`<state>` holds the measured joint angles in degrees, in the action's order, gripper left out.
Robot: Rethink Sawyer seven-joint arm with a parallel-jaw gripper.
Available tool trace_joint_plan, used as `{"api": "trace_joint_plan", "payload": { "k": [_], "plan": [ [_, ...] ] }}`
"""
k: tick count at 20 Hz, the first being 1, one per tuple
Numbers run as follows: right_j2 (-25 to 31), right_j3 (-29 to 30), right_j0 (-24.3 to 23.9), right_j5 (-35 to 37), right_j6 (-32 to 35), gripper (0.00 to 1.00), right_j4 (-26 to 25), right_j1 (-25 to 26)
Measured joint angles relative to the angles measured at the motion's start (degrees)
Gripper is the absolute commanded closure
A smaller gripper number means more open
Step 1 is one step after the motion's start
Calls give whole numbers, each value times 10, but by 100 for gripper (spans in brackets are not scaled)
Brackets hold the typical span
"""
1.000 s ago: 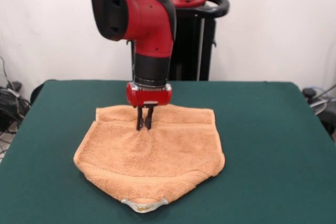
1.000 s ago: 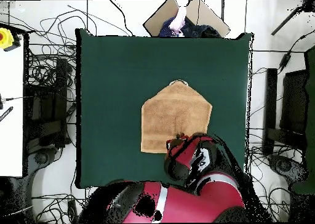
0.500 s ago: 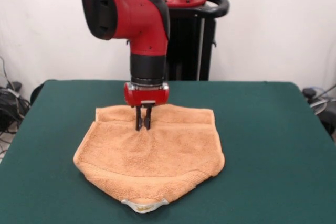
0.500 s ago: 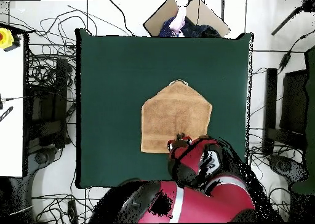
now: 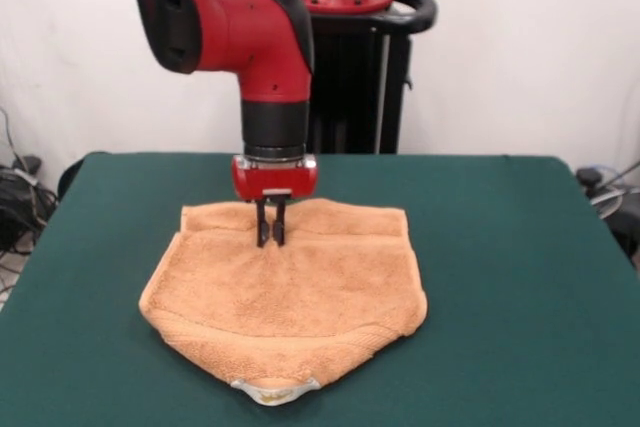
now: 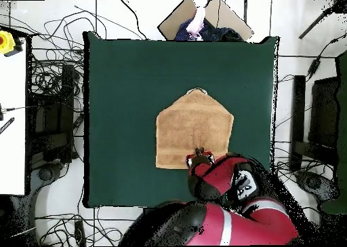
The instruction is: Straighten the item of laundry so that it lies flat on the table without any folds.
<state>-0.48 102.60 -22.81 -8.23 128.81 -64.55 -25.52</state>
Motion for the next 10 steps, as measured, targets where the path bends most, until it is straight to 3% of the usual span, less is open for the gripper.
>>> {"api": "trace_joint_plan", "payload": {
  "k": [10],
  "plan": [
    [-8, 12, 2, 9, 0, 100, 3, -1]
  ]
}}
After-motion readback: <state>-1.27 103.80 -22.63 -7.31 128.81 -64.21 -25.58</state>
